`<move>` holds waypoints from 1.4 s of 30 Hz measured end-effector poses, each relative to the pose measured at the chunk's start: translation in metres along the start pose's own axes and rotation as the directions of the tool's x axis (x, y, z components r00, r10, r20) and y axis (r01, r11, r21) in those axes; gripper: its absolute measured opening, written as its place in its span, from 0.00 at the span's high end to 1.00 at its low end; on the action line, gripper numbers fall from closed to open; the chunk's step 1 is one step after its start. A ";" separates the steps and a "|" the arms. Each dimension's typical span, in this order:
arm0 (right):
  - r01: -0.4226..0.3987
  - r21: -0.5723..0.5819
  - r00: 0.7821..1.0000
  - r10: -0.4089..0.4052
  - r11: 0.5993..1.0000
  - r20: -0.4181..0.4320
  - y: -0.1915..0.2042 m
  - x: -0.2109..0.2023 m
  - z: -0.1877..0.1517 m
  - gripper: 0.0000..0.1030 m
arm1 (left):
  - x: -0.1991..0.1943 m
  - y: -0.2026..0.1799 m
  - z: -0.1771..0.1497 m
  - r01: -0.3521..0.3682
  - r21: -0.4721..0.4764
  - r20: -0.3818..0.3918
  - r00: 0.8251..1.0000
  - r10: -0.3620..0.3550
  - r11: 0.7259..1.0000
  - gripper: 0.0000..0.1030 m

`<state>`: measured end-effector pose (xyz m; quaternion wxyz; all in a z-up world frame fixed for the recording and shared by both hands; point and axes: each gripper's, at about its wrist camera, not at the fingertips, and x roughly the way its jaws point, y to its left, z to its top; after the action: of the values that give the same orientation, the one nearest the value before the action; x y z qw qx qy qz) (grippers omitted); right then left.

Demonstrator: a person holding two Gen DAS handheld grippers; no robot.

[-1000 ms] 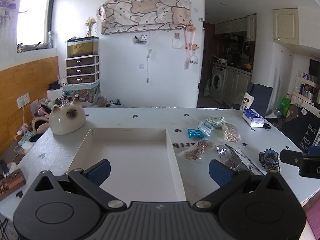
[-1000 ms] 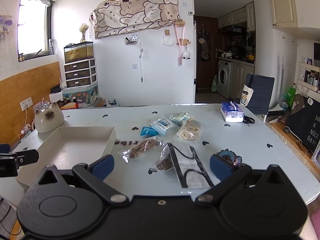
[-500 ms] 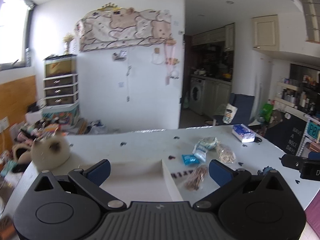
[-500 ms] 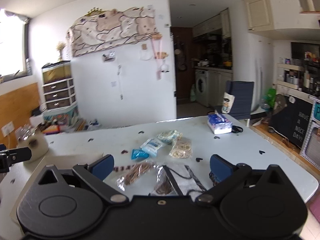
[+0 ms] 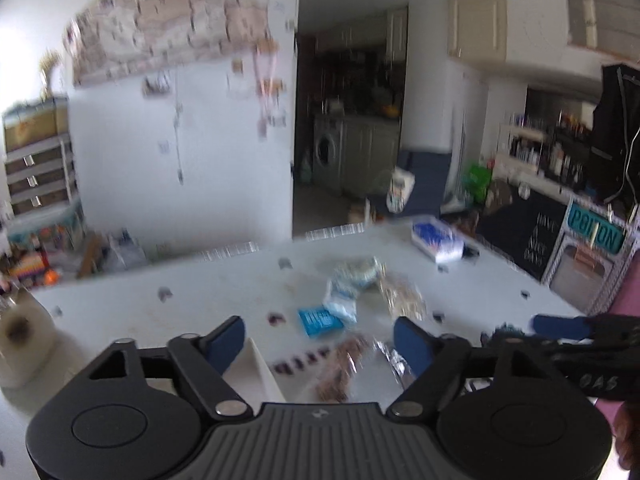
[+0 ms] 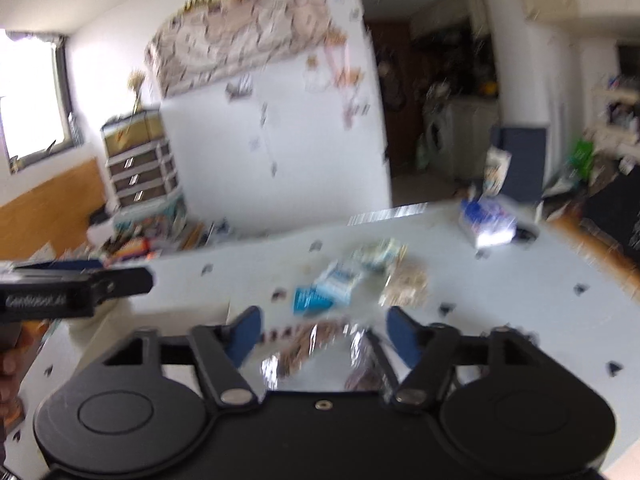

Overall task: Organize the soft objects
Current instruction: 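Grasp the brown cord bag with the left tool while the right tool grasps the dark cord bag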

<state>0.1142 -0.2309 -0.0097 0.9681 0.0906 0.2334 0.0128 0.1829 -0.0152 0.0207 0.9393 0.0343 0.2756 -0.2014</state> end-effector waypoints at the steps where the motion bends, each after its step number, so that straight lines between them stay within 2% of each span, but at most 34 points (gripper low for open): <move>1: -0.022 0.003 0.999 0.022 1.000 -0.041 -0.005 0.011 -0.001 0.45 | 0.011 -0.002 0.000 0.006 -0.019 -0.039 0.999 -0.007 1.000 0.32; 4: -0.108 0.023 0.978 0.110 0.994 -0.178 -0.021 0.047 -0.011 0.48 | 0.045 -0.008 -0.002 0.027 -0.061 -0.155 0.987 -0.036 0.998 0.39; 8: -0.178 0.064 0.914 0.189 0.982 -0.358 -0.037 0.089 -0.034 0.49 | 0.084 -0.020 -0.011 0.038 -0.049 -0.274 0.960 -0.050 0.998 0.39; 12: -0.192 0.139 0.843 0.236 0.971 -0.483 -0.054 0.121 -0.058 0.49 | 0.117 -0.031 -0.020 0.035 -0.008 -0.345 0.938 -0.036 0.999 0.39; 14: -0.171 0.151 0.829 0.225 0.974 -0.512 -0.061 0.132 -0.065 0.48 | 0.132 -0.031 -0.020 0.035 0.002 -0.369 0.929 -0.031 0.999 0.39; 19: -0.137 0.172 0.841 0.207 0.975 -0.500 -0.079 0.149 -0.058 0.40 | 0.180 -0.032 -0.015 0.020 0.081 -0.422 0.907 0.016 0.997 0.38; 24: -0.105 0.224 0.844 0.206 0.969 -0.494 -0.094 0.174 -0.044 0.39 | 0.217 -0.025 -0.010 0.021 0.121 -0.472 0.881 0.039 0.992 0.38; 30: -0.093 0.270 0.844 0.220 0.958 -0.489 -0.099 0.203 -0.033 0.39 | 0.250 -0.025 -0.006 0.068 0.179 -0.512 0.858 0.034 0.981 0.38; 32: -0.100 0.277 0.844 0.229 0.956 -0.485 -0.098 0.213 -0.030 0.41 | 0.259 -0.025 -0.007 0.071 0.192 -0.521 0.853 0.040 0.979 0.38; 36: -0.099 0.243 0.835 0.214 0.965 -0.507 -0.091 0.230 -0.028 0.45 | 0.274 -0.023 -0.011 0.110 0.149 -0.568 0.823 -0.007 0.983 0.38; 39: -0.116 0.230 0.822 0.224 0.966 -0.524 -0.091 0.232 -0.028 0.60 | 0.280 -0.028 -0.018 0.130 0.168 -0.596 0.803 -0.004 0.977 0.38; 40: -0.122 0.224 0.817 0.226 0.967 -0.530 -0.092 0.232 -0.029 0.63 | 0.279 -0.030 -0.019 0.130 0.175 -0.589 0.808 -0.001 0.976 0.39; 42: -0.131 0.217 0.813 0.230 0.967 -0.535 -0.094 0.230 -0.031 0.66 | 0.278 -0.030 -0.019 0.124 0.165 -0.591 0.807 -0.003 0.978 0.42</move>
<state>0.3029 -0.3028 -0.1575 0.8412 0.1868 0.4953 0.1105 0.3748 -0.1399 -0.1415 0.7928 0.1778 0.5321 -0.2384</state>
